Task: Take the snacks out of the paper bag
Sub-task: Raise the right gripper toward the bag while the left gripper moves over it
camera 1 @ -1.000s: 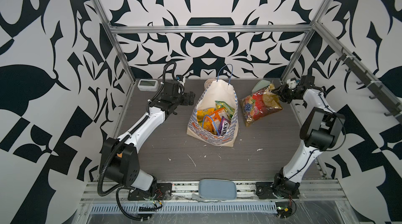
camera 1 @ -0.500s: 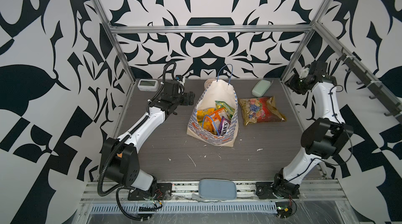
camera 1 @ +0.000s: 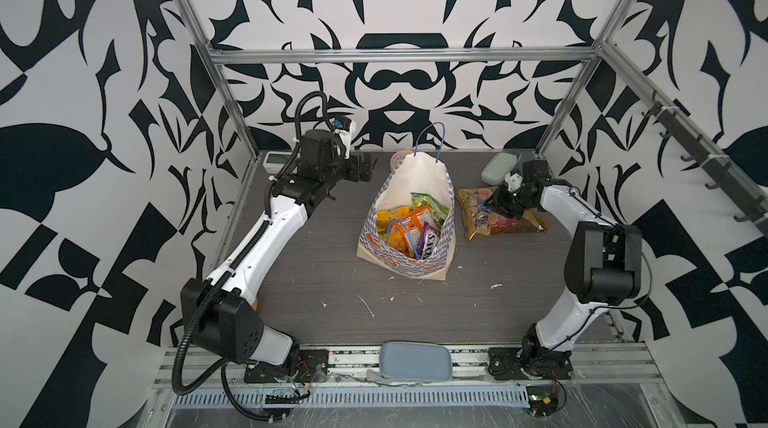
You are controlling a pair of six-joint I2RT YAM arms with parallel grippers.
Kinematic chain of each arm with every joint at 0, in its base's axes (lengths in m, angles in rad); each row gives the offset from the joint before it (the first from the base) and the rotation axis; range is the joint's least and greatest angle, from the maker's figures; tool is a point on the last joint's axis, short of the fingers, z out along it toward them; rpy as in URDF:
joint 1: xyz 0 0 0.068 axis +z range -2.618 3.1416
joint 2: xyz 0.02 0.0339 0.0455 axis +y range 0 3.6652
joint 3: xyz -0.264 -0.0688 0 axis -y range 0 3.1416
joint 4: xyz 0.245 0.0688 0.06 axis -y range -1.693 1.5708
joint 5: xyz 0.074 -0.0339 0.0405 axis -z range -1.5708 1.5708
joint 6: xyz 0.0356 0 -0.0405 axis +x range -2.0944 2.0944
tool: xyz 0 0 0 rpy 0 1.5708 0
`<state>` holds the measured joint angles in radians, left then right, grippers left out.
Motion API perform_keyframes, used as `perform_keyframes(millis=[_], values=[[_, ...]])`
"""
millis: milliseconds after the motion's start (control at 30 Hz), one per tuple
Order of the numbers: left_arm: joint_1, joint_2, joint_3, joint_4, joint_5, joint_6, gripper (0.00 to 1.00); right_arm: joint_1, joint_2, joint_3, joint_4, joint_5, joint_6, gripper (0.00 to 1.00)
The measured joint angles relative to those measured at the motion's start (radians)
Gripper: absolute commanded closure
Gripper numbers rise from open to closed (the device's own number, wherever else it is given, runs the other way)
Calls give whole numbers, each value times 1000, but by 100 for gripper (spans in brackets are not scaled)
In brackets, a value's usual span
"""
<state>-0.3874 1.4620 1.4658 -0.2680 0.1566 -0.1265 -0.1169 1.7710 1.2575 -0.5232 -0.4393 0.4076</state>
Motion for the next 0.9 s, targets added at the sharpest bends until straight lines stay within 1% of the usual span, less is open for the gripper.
perform_keyframes(millis=[33,133,200,267,367,467,500,533,633,700,767,867,900], values=[[-6,3,32,-11,13,16,7,-8,7,-6,1,6,0,64],[-41,5,68,-56,16,66,0,-21,2,-6,5,6,0,63],[-72,8,68,-104,8,95,0,-24,-27,-5,3,-6,3,62],[-99,23,74,-158,0,121,0,-14,-80,11,-13,-24,17,35],[-142,71,121,-253,-29,153,0,39,-175,91,-55,-16,14,39],[-185,137,198,-331,-81,181,0,142,-267,216,-76,8,17,33],[-199,159,223,-355,-98,189,0,180,-293,257,-82,14,17,30],[-214,182,249,-380,-116,198,0,217,-315,292,-87,19,19,24],[-245,238,307,-444,-168,214,0,332,-360,351,-117,50,35,1],[-258,264,328,-474,-201,217,0,402,-361,379,-156,89,33,1],[-265,281,338,-505,-233,220,3,477,-335,414,-213,156,36,0],[-265,308,360,-547,-292,224,13,568,-266,468,-298,268,36,0],[-265,320,372,-560,-313,225,20,594,-240,482,-323,301,35,1]])
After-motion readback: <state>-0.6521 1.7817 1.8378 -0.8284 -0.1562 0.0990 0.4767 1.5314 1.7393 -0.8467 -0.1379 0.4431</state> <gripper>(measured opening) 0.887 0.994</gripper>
